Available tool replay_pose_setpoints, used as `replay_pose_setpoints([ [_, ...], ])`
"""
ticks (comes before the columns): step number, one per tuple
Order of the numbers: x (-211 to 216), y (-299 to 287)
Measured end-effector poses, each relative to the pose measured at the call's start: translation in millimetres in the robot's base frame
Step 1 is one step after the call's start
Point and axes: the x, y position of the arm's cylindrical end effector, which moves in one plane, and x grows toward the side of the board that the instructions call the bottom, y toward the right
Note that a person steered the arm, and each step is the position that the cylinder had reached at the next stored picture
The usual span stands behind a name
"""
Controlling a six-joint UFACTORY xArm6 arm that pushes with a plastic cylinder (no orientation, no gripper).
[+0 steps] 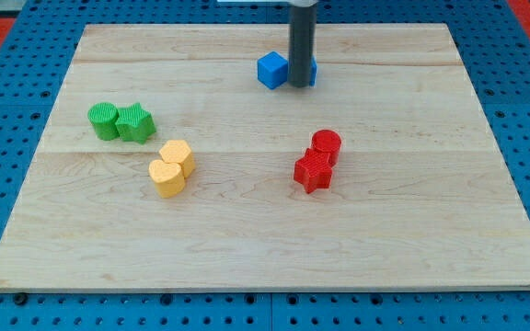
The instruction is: Push the blue triangle slightly up and right a bit
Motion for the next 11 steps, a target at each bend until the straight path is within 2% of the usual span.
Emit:
replay_pose_setpoints([
  [1, -21.0, 17.4],
  [2, -22.2, 16.2],
  [4, -23.6, 59.7],
  [9, -64.6, -36.2],
  [10, -83.6, -39.8],
  [11, -91.2, -15.7],
])
